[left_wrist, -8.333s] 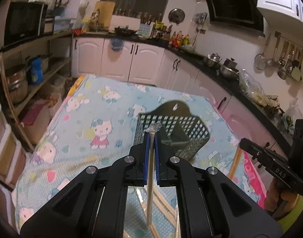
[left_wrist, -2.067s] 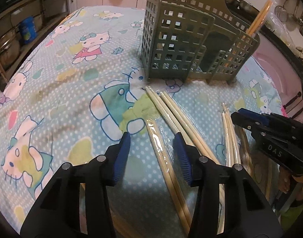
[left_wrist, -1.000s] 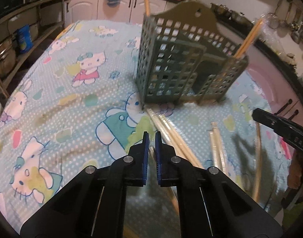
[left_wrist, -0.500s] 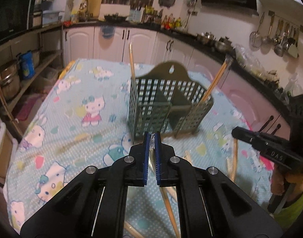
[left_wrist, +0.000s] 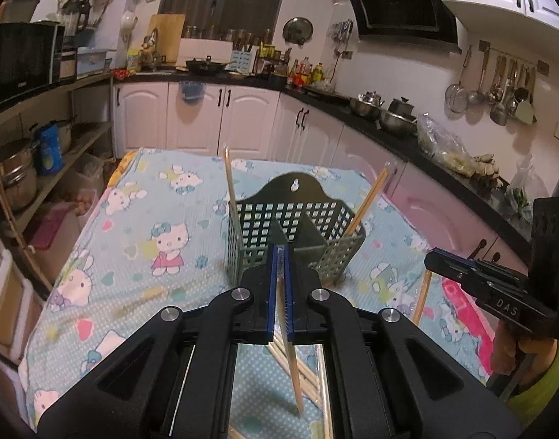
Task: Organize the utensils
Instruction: 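Lift the right tool's chopstick above the caddy while the left tool carries its chopstick there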
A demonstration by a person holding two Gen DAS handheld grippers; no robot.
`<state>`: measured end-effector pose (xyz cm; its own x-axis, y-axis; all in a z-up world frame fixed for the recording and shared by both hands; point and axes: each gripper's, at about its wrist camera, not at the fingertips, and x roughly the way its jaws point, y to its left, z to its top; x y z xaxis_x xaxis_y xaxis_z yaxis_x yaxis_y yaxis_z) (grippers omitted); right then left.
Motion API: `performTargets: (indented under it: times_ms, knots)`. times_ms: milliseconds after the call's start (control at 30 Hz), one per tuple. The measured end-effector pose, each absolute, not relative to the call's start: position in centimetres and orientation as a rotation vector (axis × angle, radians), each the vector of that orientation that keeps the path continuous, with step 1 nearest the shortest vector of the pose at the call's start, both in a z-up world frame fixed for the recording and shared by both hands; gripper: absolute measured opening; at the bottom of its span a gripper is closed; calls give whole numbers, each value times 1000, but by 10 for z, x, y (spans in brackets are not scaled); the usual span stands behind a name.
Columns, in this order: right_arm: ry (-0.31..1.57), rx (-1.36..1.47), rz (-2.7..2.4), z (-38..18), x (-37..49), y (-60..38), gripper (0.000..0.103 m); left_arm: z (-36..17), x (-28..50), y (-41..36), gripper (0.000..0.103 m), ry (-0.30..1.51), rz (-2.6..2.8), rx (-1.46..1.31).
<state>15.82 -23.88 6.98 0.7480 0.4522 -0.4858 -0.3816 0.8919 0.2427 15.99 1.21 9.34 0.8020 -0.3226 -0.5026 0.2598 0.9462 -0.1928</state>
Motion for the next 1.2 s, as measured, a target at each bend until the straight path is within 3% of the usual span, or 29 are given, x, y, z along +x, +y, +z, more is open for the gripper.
performTargets:
  times_ms: [1200]
  knots:
    - [353,106,438,161,187,-241,11,188,192,-20,0,358,-379,-41]
